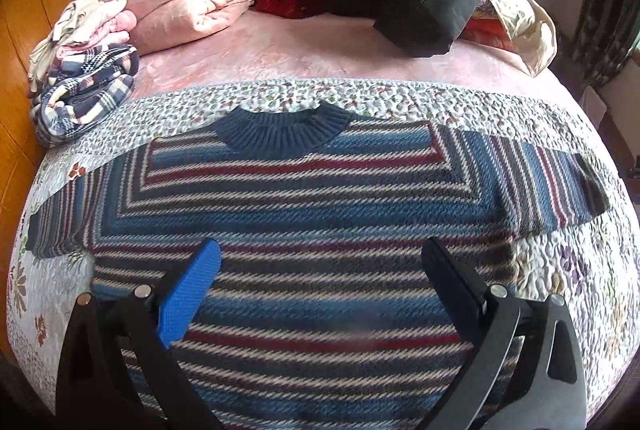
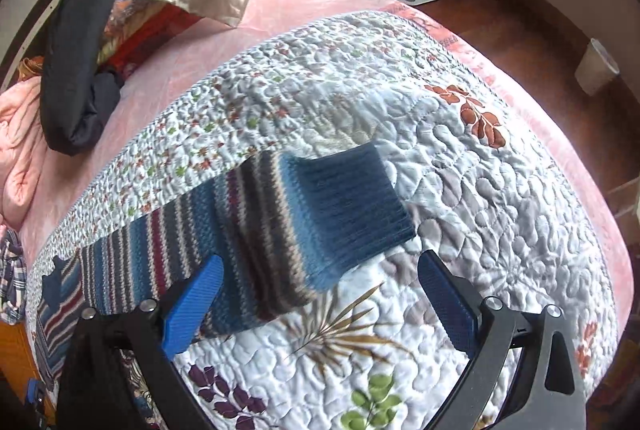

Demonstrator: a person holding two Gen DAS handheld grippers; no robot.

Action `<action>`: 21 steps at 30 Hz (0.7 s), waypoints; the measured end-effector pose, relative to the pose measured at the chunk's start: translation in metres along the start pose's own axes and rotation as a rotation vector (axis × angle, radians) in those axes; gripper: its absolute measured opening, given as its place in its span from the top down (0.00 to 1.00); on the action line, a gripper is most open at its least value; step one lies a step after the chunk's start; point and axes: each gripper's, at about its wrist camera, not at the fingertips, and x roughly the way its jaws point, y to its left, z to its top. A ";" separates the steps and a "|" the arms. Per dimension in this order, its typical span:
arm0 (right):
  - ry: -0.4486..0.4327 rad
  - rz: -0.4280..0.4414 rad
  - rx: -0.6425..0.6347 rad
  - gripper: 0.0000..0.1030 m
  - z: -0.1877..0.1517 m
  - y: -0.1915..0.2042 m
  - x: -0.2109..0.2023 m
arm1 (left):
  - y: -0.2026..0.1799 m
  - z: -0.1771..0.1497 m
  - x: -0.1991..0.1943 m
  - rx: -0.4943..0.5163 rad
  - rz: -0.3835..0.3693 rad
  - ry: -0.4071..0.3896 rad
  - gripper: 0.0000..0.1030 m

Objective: Fold small clothes
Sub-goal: 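Grasp the navy cuff of the sweater sleeve with the right gripper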

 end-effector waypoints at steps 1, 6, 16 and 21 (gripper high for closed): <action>0.023 0.014 0.012 0.06 0.003 -0.009 0.011 | -0.009 0.002 0.005 0.007 -0.003 0.002 0.03; 0.078 0.016 0.015 0.19 0.010 -0.041 0.047 | -0.041 0.006 0.025 0.020 -0.018 0.020 0.03; 0.083 0.013 -0.024 0.53 0.012 -0.038 0.065 | -0.066 -0.003 0.032 0.084 0.001 0.033 0.03; 0.031 0.054 -0.002 0.84 0.012 -0.041 0.052 | -0.060 -0.001 0.019 0.086 0.008 0.012 0.03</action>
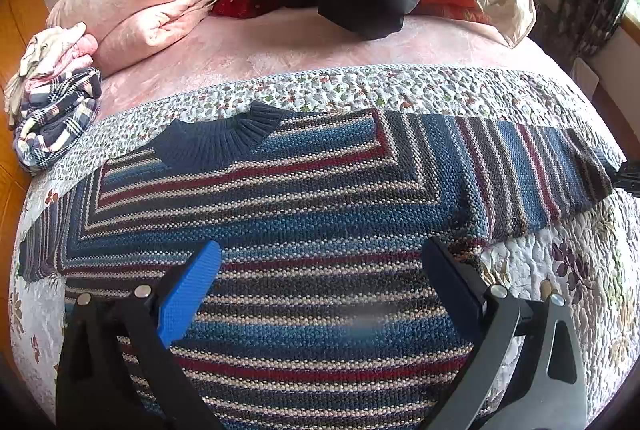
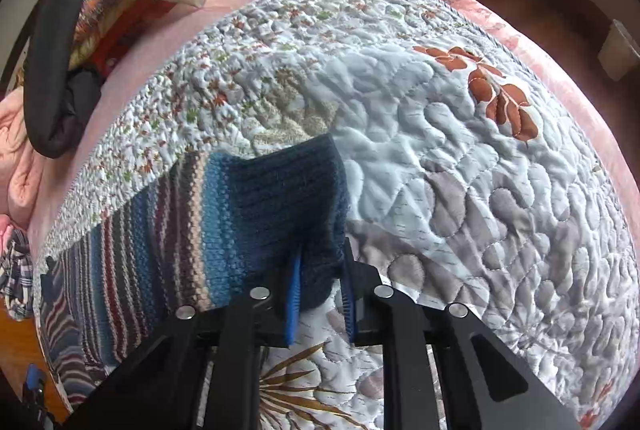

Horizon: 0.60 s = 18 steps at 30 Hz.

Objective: Fold small clothes
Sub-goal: 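Grasp the navy cuff of the sweater sleeve with the right gripper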

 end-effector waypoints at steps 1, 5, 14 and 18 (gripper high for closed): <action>-0.029 -0.034 -0.007 0.84 0.002 0.000 -0.007 | 0.002 0.000 -0.002 0.001 0.002 -0.004 0.03; -0.069 -0.055 0.042 0.84 0.003 -0.013 -0.019 | 0.015 -0.004 -0.008 0.006 0.007 -0.004 0.03; -0.086 -0.124 0.039 0.85 -0.001 -0.002 -0.012 | 0.063 -0.019 -0.009 -0.014 0.026 0.044 0.03; -0.114 -0.115 -0.011 0.85 -0.006 0.029 -0.035 | 0.092 -0.022 -0.014 -0.058 0.014 0.051 0.03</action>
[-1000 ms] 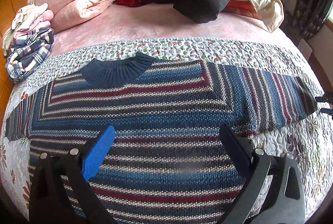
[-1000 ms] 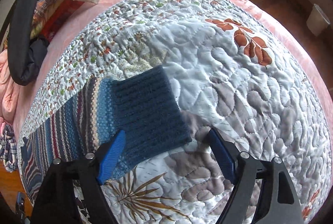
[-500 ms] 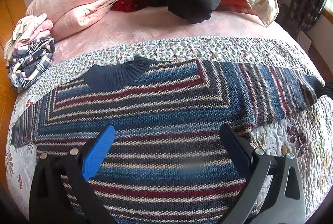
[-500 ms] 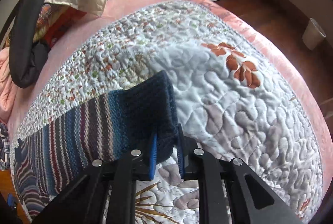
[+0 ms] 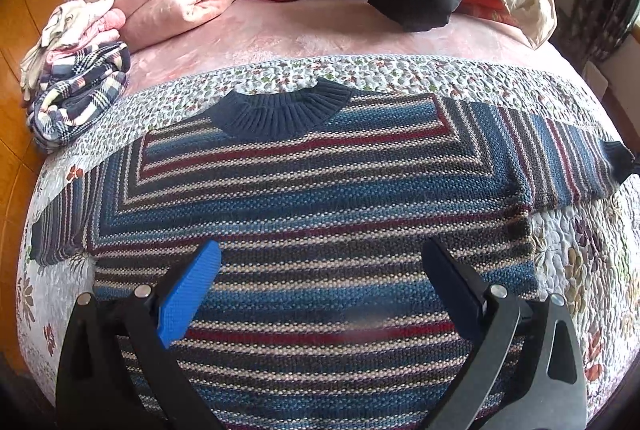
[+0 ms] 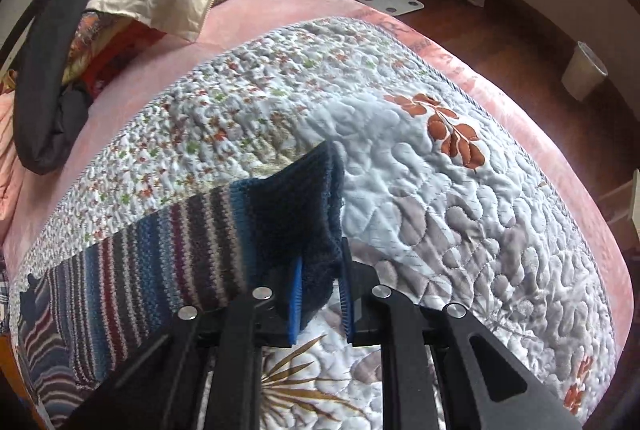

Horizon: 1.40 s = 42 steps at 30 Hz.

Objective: Fold small clothes
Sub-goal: 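Fold the held sleeve across the sweater body toward the collar with the right gripper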

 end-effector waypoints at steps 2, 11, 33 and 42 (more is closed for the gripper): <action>-0.010 0.005 -0.044 0.85 -0.001 0.024 -0.015 | 0.014 -0.001 0.001 -0.018 0.004 0.001 0.03; 0.005 0.112 -0.364 0.85 -0.049 0.196 -0.057 | 0.052 0.001 0.025 -0.080 0.020 0.055 0.03; 0.202 0.272 -0.646 0.84 -0.174 0.374 -0.012 | 0.071 0.005 0.033 -0.087 -0.018 0.065 0.03; 0.229 0.488 -0.518 0.77 -0.132 0.352 -0.039 | 0.056 0.004 0.043 -0.065 -0.095 0.118 0.03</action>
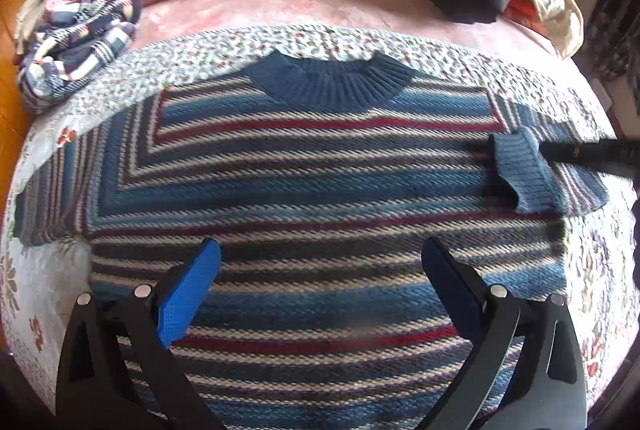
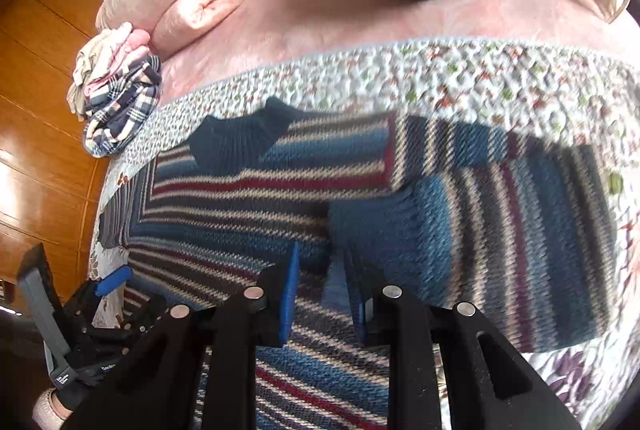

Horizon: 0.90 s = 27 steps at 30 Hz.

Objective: Fold small clothes
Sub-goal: 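Fold the held sleeve across the sweater body toward the collar with the right gripper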

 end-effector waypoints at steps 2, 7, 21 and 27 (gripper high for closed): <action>-0.045 -0.066 -0.004 0.77 0.008 -0.011 -0.021 | -0.009 0.003 0.004 -0.007 -0.034 0.022 0.04; -0.105 -0.162 0.069 0.77 0.018 -0.057 -0.054 | -0.067 0.020 0.027 -0.026 -0.173 0.105 0.04; -0.132 -0.163 0.247 0.77 0.010 -0.159 -0.080 | -0.164 0.036 0.091 -0.038 -0.245 0.293 0.53; -0.123 -0.200 0.223 0.77 0.007 -0.156 -0.079 | -0.151 0.040 0.074 -0.038 -0.218 0.225 0.93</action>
